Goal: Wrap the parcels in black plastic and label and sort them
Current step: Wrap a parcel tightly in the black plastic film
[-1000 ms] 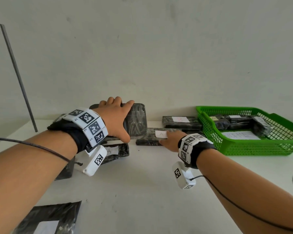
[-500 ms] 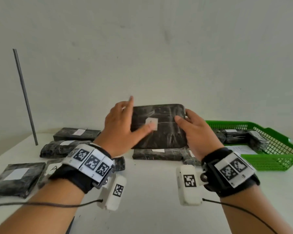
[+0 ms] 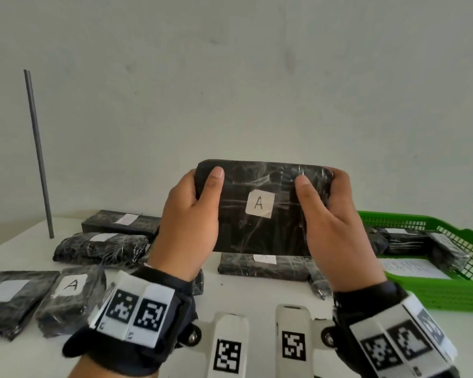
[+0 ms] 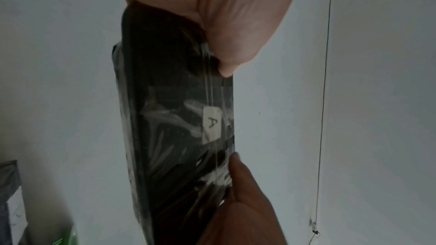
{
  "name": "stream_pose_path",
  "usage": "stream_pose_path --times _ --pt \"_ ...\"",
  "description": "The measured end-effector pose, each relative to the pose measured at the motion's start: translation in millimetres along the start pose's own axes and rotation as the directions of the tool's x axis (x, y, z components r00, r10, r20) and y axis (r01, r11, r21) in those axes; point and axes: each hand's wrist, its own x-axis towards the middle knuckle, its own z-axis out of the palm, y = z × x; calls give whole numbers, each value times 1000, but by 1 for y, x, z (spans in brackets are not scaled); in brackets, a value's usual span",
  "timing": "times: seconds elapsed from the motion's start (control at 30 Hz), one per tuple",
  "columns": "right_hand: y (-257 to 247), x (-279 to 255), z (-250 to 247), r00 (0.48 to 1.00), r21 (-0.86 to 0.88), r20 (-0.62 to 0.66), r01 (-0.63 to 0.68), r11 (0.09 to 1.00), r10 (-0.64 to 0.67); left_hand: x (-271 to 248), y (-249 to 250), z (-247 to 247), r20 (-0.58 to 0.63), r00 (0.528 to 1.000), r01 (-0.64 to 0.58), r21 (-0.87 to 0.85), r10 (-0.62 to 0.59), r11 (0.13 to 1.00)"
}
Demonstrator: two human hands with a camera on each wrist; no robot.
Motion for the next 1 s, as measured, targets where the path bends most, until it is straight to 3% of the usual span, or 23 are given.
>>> stream_pose_path --times 0.13,0.2,0.37,0.67,1.0 --pt "0 0 7 994 -93 -97 37 995 -46 -5 1 8 50 994 107 -157 -101 982" --pt "-4 -5 12 990 -105 -127 49 993 -63 -7 1 9 31 995 95 -218 -91 971" --pt "-7 -9 14 965 -229 -220 93 969 -145 -10 5 11 -5 1000 -4 -180 3 984" --pt "-11 -9 13 949 -166 -279 106 980 -150 -17 6 21 -113 991 -82 -149 65 985" --pt "-13 -8 8 937 -130 -312 122 984 -157 -18 7 22 -136 984 -131 -97 117 987"
